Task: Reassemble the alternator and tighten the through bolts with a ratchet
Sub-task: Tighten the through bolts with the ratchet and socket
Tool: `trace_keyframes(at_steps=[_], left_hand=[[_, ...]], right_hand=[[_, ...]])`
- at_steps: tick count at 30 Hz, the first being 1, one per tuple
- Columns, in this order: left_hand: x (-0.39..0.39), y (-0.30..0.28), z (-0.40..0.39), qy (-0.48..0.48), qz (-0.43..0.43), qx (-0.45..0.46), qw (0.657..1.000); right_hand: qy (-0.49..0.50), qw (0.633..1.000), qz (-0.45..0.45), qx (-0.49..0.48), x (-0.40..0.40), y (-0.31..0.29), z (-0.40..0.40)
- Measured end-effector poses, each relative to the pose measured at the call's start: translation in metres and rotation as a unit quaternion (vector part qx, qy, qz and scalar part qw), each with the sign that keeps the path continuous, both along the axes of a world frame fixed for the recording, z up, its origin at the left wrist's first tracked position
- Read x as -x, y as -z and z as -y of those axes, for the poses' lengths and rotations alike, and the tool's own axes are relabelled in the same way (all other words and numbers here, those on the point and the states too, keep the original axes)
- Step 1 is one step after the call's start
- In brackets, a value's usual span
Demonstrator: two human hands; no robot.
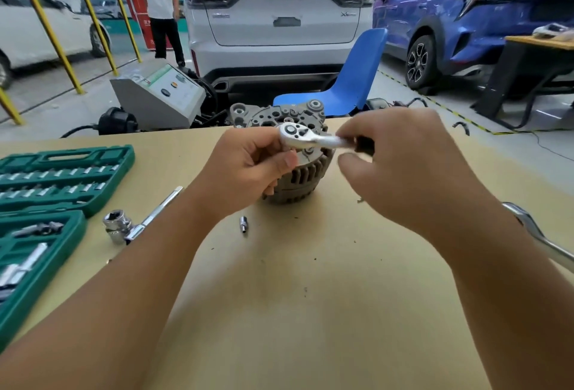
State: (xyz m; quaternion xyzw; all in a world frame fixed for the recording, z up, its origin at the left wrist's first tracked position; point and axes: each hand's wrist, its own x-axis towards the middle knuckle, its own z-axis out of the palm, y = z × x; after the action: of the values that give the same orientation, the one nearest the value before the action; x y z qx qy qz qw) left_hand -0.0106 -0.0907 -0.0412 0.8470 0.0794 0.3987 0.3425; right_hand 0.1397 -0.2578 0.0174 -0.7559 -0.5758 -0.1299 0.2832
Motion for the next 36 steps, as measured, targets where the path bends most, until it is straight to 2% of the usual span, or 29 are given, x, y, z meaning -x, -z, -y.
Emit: trace_keyframes(at_steps=[2,3,4,6,8,10,11,12,14,15,16,18,21,23,26,28,30,32,33,34,36], left_hand=[[-0.001,0.0,0.003,-0.014,0.018,-0.028,0.999],[-0.002,0.0,0.005,-0.02,0.021,-0.04,0.999],[-0.003,0.0,0.006,-0.021,0.02,-0.042,0.999],[-0.003,0.001,0.003,-0.011,0.009,-0.033,0.999],[-0.003,0.003,-0.001,-0.001,0.001,-0.017,1.0],[-0.003,0.003,-0.004,-0.001,-0.005,-0.015,1.0],[-0.003,0.004,-0.004,-0.004,-0.006,-0.016,1.0],[-0.003,0.005,-0.004,-0.009,-0.005,-0.021,1.0],[-0.003,0.006,-0.003,-0.024,0.0,-0.039,0.999],[-0.003,0.006,-0.003,-0.028,0.002,-0.043,0.999],[-0.002,0.006,-0.003,-0.028,0.001,-0.04,0.999],[-0.001,0.004,-0.004,-0.022,-0.006,-0.022,1.0],[-0.002,0.003,-0.005,-0.02,-0.024,-0.018,0.999],[-0.004,0.003,-0.002,-0.025,-0.017,-0.028,0.999],[-0.005,0.004,0.003,-0.056,0.009,-0.09,0.994],[-0.003,0.003,0.003,-0.063,0.019,-0.105,0.992],[-0.001,0.001,0.002,-0.039,0.012,-0.066,0.997],[0.0,0.0,-0.001,-0.021,0.005,-0.049,0.999],[0.0,0.0,-0.002,-0.017,0.002,-0.053,0.998],[0.0,0.0,-0.001,-0.015,0.0,-0.056,0.998],[0.0,0.001,-0.001,-0.012,0.003,-0.053,0.999]], right_hand=[[-0.125,0.98,-0.14,0.063,0.007,0.001,0.003],[-0.169,0.961,-0.189,0.111,0.012,0.002,0.004],[-0.185,0.952,-0.201,0.139,0.014,0.002,0.005],[-0.148,0.972,-0.156,0.099,0.009,0.002,0.005],[-0.03,0.999,-0.039,0.023,0.003,0.001,0.003],[0.042,0.998,0.042,-0.012,0.002,-0.001,0.002],[0.038,0.999,0.037,-0.013,0.004,0.0,0.002],[-0.002,1.0,-0.008,-0.002,0.006,0.001,0.003],[-0.111,0.984,-0.117,0.074,0.017,0.005,0.005],[-0.145,0.973,-0.143,0.113,0.022,0.005,0.006],[-0.153,0.97,-0.14,0.123,0.022,0.005,0.006],[-0.1,0.987,-0.104,0.077,0.01,0.003,0.003],[0.031,0.999,0.032,0.021,-0.003,0.0,0.002],[-0.002,1.0,0.005,0.004,0.0,0.001,0.002],[-0.153,0.975,-0.126,0.102,0.013,0.004,0.006],[-0.178,0.963,-0.163,0.121,0.012,0.001,0.007],[-0.105,0.986,-0.123,0.048,0.001,-0.001,0.004],[0.013,1.0,0.005,0.003,-0.005,-0.001,0.002],[0.032,0.999,0.033,-0.01,-0.004,-0.002,0.002],[0.016,1.0,0.023,-0.01,-0.002,-0.001,0.002],[-0.091,0.994,-0.064,0.023,0.007,0.004,0.003]])
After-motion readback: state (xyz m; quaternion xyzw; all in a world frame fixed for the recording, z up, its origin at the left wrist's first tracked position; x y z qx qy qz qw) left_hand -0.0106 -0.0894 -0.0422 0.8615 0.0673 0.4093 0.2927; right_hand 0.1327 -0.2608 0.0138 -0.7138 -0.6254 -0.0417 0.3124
